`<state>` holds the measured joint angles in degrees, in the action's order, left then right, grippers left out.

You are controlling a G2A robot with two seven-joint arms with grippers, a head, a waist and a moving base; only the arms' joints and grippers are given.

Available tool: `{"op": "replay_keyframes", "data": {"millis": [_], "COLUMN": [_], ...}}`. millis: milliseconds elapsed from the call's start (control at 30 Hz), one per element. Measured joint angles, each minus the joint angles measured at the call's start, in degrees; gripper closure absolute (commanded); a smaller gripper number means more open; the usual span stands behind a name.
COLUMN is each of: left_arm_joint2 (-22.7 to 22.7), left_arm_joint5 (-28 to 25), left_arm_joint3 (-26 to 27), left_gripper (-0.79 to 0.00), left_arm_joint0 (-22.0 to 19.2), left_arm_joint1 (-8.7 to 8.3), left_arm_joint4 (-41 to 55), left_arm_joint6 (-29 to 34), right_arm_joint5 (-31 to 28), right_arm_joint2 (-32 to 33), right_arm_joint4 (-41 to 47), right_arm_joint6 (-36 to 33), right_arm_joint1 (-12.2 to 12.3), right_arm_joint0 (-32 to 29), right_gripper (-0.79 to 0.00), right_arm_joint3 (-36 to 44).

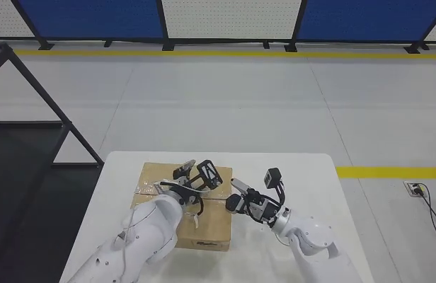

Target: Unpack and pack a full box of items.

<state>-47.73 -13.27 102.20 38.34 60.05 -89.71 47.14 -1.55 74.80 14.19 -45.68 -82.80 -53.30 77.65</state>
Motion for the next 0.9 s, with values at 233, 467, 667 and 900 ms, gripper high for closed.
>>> {"op": "replay_keyframes", "data": {"millis": [233, 467, 667, 900], "left_arm_joint2": [0.7, 0.3, -0.6, -4.3], "left_arm_joint5": [-1.8, -3.8, -5.5, -1.3], "left_arm_joint3": [-1.4, -2.0, -1.6, -0.6], "left_gripper": [-0.182, 0.0, 0.0, 0.0], "left_arm_joint0": [-0.4, -0.3, 0.2, 1.9], "left_arm_joint1": [1.02, 1.6, 1.93, 2.35], "left_arm_joint4": [-1.1, -1.3, -1.5, 2.6], "left_arm_joint6": [0.9, 1.7, 2.5, 1.4], "right_arm_joint5": [-0.1, -0.2, -0.1, 0.2], "right_arm_joint2": [-0.3, -0.4, -0.8, -1.5], "right_arm_joint4": [0.5, 0.9, 1.2, 1.4], "right_arm_joint6": [0.2, 0.1, 0.3, 0.8], "right_arm_joint1": [0.3, 0.7, 0.9, 1.1], "right_arm_joint0": [0.5, 0.8, 1.1, 1.4], "right_gripper": [-0.785, -0.785, -0.785, -0.785], "right_arm_joint3": [-0.6, -1.0, -0.9, -0.8]}}
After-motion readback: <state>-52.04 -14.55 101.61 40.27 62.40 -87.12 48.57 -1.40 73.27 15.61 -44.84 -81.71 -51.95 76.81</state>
